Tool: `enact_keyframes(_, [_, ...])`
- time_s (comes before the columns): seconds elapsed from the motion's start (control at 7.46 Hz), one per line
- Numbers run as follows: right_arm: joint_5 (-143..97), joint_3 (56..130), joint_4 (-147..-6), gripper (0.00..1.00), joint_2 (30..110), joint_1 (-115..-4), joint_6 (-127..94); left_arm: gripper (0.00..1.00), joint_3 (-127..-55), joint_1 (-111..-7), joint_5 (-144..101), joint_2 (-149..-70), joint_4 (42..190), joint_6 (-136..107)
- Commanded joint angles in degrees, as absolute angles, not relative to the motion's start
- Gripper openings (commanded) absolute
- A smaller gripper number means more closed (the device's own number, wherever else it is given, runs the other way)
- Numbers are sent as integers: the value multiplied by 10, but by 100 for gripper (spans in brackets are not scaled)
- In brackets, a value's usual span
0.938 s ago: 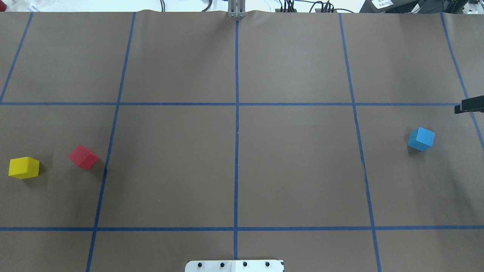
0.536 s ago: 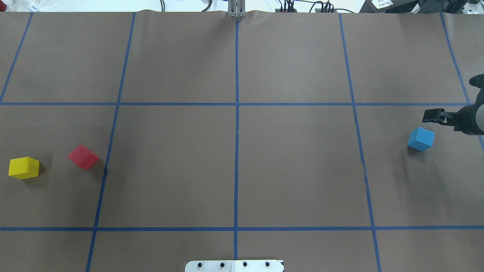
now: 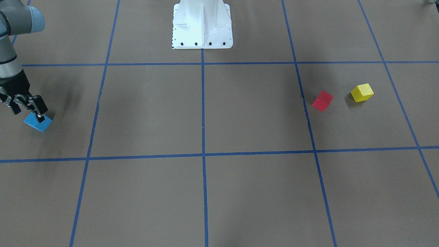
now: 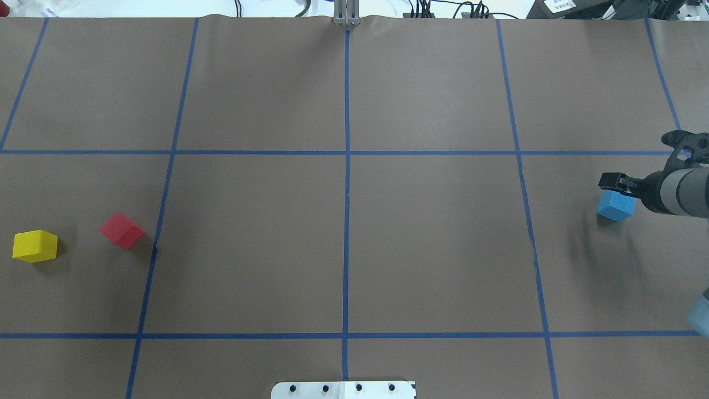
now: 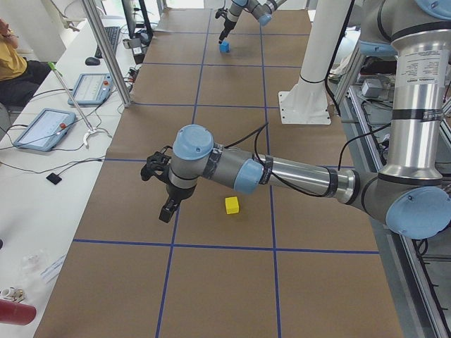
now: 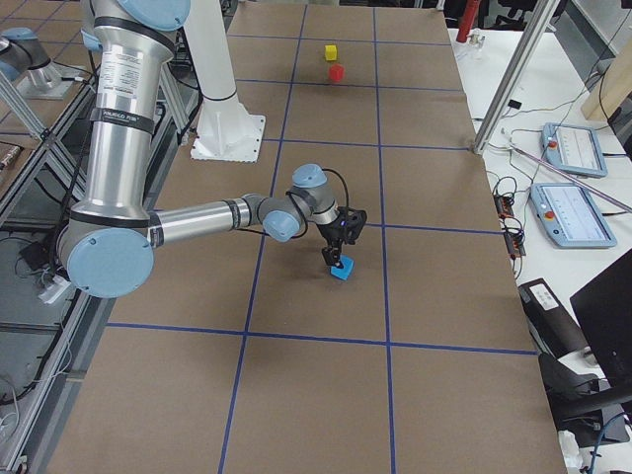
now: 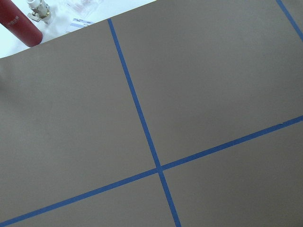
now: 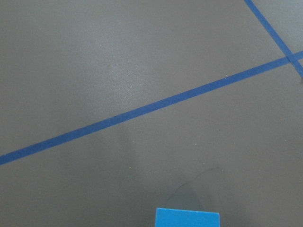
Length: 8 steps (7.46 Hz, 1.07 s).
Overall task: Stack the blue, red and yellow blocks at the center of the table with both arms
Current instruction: 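Reach the right gripper down to the blue cube and close on it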
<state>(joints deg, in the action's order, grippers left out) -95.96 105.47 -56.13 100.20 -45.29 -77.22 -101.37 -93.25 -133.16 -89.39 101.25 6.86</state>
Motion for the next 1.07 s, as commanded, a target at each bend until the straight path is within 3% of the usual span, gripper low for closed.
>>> enact_keyframes(0.0, [-945, 1036, -561, 98, 1002, -434, -773, 100, -1013, -933, -1332, -893, 1012, 69])
enact_keyframes(0.27, [-923, 1025, -562, 97, 1000, -411, -785, 100, -1015, -933, -1332, -889, 1013, 70])
enact_keyframes(0.4, [-917, 1019, -562, 85, 998, -403, -791, 100, -1013, -933, -1332, -886, 1022, 70])
enact_keyframes(0.54, [-911, 1018, -562, 24, 1000, -403, -786, 100, -1013, -933, -1332, -885, 1026, 70])
enact_keyframes(0.67, [-901, 1019, -562, 0, 1004, -398, -780, 100, -1013, -933, -1332, -885, 1026, 70])
enact_keyframes(0.94, [-894, 1035, -563, 0, 994, -396, -736, 100, -1012, -933, -1332, -885, 1026, 70])
